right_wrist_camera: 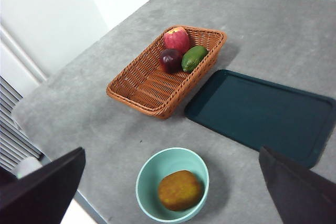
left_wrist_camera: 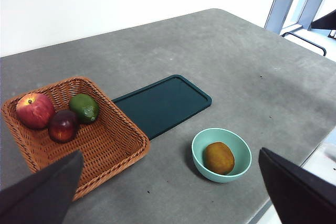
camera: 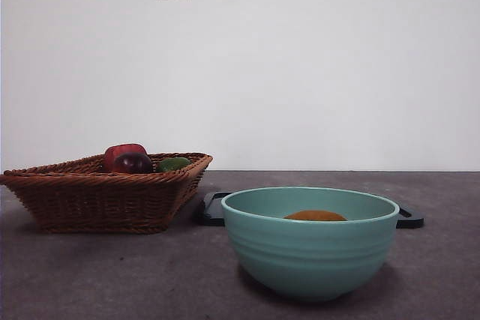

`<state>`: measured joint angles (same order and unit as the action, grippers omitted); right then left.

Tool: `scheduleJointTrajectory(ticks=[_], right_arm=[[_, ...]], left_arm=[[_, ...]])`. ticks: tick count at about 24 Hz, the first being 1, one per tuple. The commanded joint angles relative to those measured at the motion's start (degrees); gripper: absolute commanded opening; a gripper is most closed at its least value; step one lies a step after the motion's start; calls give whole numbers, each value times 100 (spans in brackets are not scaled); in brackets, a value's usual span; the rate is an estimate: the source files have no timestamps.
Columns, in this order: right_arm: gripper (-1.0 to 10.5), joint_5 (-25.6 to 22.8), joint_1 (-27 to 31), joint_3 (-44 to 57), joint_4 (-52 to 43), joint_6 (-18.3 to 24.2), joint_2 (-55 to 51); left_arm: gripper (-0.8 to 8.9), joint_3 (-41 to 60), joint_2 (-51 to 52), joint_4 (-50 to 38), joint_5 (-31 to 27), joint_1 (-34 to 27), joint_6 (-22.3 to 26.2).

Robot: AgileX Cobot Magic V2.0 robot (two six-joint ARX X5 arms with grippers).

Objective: Pick up the wifruite, put it on the bowl, pick up the plate, put it on desk

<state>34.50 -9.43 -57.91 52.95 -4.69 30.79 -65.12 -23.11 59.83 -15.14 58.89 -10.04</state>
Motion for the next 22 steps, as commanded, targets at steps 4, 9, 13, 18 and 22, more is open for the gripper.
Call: scheduleJointTrajectory(ticks=[4, 9, 13, 18, 22], right_arm=[[629, 4, -26, -107, -33, -407, 232], [629, 2, -72, -107, 7, -433, 721], [629, -4, -326, -107, 24, -485, 1294], [629, -487, -940, -107, 22, -588, 2389], [628, -1123, -1543, -107, 28, -704, 3416]], left_arm=[[599, -72, -11, -111, -28, 52, -57], [598, -72, -11, -111, -28, 52, -57], [598, -72, -11, -114, -28, 52, -57], [599, -72, -11, -114, -28, 52, -57], [599, -72, -11, -114, -28, 52, -57]])
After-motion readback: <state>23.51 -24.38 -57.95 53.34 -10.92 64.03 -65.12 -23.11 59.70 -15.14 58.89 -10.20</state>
